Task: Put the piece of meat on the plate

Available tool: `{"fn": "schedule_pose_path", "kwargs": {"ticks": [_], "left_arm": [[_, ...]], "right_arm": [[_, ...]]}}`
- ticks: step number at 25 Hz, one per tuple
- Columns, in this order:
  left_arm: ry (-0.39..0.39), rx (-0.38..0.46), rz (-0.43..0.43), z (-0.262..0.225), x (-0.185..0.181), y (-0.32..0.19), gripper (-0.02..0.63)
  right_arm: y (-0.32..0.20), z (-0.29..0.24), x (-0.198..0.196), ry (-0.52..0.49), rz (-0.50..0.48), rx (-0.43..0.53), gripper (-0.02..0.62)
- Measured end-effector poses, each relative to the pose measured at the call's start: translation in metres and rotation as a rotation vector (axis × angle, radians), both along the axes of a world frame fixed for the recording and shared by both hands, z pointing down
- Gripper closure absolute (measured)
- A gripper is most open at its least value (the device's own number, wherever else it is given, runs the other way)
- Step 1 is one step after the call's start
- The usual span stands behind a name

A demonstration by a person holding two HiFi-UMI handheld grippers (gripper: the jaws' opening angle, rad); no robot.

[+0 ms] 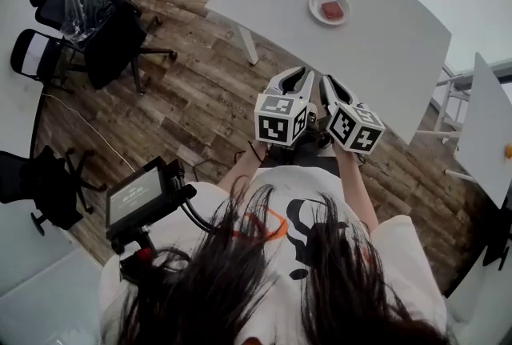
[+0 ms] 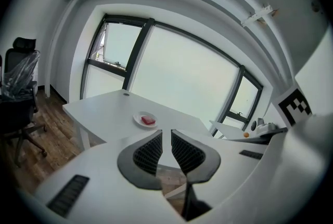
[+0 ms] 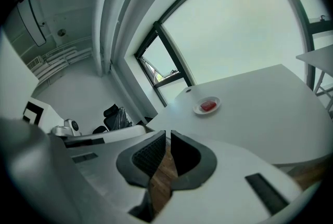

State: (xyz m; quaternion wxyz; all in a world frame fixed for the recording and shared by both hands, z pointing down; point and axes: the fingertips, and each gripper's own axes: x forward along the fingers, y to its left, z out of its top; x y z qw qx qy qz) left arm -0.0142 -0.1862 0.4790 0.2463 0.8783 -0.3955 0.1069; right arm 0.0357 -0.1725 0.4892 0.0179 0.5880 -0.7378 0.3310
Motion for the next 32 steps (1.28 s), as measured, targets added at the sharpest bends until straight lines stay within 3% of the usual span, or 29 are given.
{"fn": "schedule_pose_path", "kwargs": {"ticks": [13, 16, 21, 32], "left_arm": [[-0.008, -0.051, 0.013, 0.009, 0.0, 0.012, 0.548], [-0.011, -0.052, -0.005, 0.004, 0.008, 0.018, 0.548], [-0.035, -0.016, -0.016, -0.002, 0.065, 0.103, 0.548], [-0.084, 0.047, -0.094, -0.015, 0.082, 0.235, 0.548]], "right_arm": [[0.016, 0.004, -0.003, -0.003, 0.004, -0.042, 0.557], [0.032, -0.001, 0.014, -0.001, 0.015, -0.039, 0.557], [0.123, -0.008, 0.077, -0.007, 0.02, 0.013, 0.557], [0.238, -0.013, 0.088, -0.052, -0.101, 0.06, 0.557]]}}
